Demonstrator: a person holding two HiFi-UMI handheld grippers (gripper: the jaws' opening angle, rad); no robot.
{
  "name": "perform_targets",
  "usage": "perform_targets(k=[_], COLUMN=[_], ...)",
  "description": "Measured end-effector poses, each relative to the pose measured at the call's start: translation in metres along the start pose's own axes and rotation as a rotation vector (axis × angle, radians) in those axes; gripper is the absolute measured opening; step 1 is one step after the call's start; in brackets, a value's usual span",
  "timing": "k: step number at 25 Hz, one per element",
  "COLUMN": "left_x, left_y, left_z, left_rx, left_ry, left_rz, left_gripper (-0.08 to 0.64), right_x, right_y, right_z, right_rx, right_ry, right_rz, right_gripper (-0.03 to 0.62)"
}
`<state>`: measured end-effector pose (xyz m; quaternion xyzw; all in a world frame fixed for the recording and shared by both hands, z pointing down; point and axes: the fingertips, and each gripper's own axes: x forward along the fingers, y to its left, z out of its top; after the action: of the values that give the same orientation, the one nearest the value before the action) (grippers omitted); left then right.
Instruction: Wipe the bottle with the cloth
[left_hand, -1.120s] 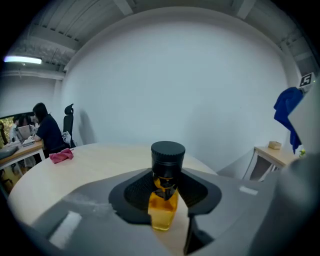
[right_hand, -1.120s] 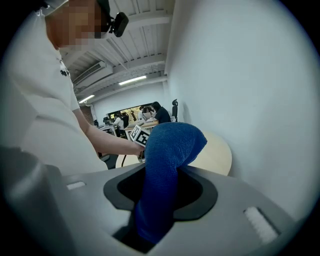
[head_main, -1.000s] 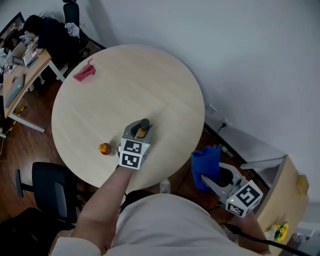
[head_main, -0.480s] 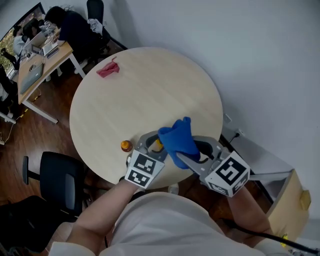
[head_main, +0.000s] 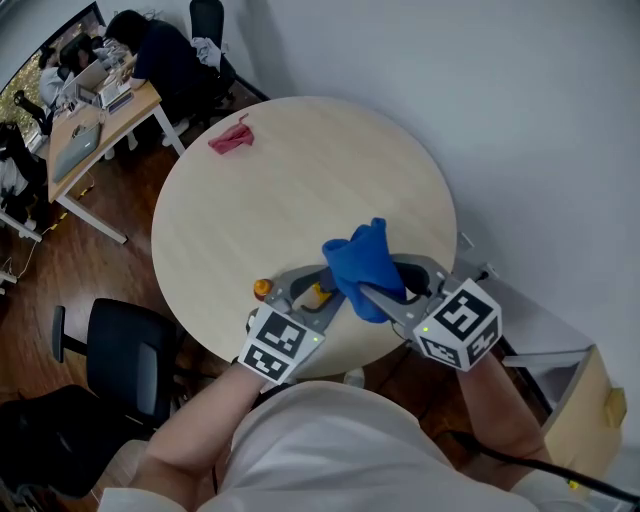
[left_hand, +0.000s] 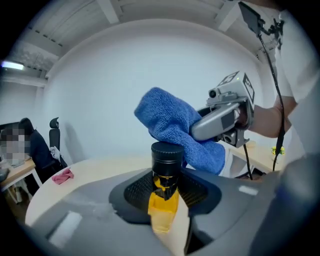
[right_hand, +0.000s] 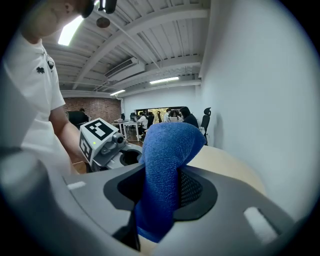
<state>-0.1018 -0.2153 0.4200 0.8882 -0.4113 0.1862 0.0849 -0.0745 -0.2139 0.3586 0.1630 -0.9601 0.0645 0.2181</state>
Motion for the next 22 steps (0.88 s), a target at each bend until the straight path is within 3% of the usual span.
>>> perform_targets(k=[4, 13, 22], left_x=[-0.014, -0.033, -0.039], left_y=[-0.001, 0.004, 0.008], left_z=[0.022, 0.083, 0.098], left_rx=[-0.053, -0.147, -0.13], left_ry=[-0.045, -0.112, -0.102], left_rz=[-0.047, -0.166, -0.139], left_gripper=[0.153, 0.153, 0.153], right_x=[-0.014, -0.003, 0.009], right_y=[-0.013, -0.015, -0.012], right_z=[-0.003, -0.04, -0.129], right_rx=[0.034, 0.086, 0.143], right_ry=[-0.045, -0.04, 0.128], right_rz=[-0.058, -0.021, -0.018], right_gripper=[0.158, 0.158, 0.158])
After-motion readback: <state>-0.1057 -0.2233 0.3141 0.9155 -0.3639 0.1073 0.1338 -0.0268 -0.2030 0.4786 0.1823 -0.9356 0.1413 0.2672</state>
